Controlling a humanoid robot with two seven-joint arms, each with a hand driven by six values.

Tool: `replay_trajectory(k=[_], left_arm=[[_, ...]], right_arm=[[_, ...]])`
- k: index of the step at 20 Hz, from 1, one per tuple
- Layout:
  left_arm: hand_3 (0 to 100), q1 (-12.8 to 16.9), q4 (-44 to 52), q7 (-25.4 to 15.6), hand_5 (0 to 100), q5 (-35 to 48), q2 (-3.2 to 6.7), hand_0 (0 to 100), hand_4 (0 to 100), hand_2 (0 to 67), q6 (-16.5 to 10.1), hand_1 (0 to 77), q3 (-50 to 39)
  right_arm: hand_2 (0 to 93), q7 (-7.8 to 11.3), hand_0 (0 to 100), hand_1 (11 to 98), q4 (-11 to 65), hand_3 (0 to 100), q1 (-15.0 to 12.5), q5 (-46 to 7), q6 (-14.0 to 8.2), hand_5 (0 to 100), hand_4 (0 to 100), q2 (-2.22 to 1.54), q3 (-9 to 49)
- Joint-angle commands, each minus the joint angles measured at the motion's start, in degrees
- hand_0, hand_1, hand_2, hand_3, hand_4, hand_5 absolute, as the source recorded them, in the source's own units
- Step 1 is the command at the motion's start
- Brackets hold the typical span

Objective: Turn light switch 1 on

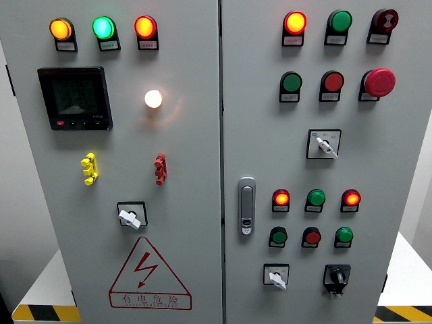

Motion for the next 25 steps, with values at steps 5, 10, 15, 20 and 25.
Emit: replay_trajectory(k=[5,10,15,20,25], left_arm=[[14,0.0,15.2,0.9,42,-22.6,-0.45,0,35,13.5,-15.7,0.0,22.7],[0,1.9,18.8,7.9,11,-27.1,-0.54,0,8,3.6,-16.9,0.0,28.1],[0,2.2,19.7,10.3,1,-26.5,-0.54,0,0,1.0,-16.3,0.0,29.1],[0,2.5,19.6,11.7,0,-26.5,-1.16,0,0,0.0,-16.2,0.0,36.5],[0,2.6,19.6,12.1,0,-26.5,-1.42,0,0,0.0,-16.1,0.0,37.2]], right_arm=[[0.0,0.01,0,19.6,-0.1,20,0.0,0.0,0.0,11,19,0.05,-0.1],[0.0,0.01,0,19.5,-0.1,20,0.0,0.0,-0.1,11,19,0.05,0.0],[0.0,0.01,0,19.6,-0.1,20,0.0,0.0,0.0,11,19,0.05,0.0],[0.0,0.01,0,19.6,-0.1,20,0.0,0.0,-0.1,10,19,0.05,0.0],[0.0,0.01,0,19.8,-0.1,20,0.0,0.0,-0.1,10,19,0.05,-0.1]])
